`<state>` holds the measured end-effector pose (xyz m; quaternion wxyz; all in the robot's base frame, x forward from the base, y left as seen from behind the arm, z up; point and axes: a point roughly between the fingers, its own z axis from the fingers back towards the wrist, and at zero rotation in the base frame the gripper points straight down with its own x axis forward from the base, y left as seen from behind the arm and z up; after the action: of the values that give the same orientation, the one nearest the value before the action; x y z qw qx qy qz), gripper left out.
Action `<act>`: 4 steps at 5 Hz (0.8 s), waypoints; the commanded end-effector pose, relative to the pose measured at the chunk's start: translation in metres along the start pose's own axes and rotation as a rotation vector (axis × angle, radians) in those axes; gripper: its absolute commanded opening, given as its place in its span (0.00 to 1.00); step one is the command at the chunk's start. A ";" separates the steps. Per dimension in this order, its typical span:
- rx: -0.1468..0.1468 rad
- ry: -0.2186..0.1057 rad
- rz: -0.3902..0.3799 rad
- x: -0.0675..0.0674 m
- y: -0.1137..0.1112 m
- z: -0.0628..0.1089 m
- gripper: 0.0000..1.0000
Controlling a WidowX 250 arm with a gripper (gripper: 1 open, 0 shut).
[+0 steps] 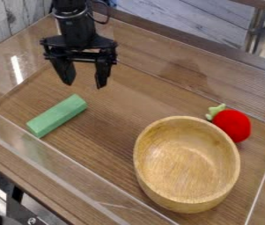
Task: Move the red fruit to the right
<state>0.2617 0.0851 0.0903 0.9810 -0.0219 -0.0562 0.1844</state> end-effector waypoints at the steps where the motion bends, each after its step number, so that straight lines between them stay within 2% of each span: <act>1: 0.004 -0.082 -0.011 0.018 0.023 0.018 1.00; 2: 0.008 -0.079 0.013 0.019 0.048 0.014 1.00; 3: 0.003 -0.082 0.057 0.011 0.035 0.014 1.00; 4: 0.015 -0.058 0.124 0.004 0.026 0.017 1.00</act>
<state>0.2523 0.1084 0.0918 0.9674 -0.0196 -0.0551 0.2463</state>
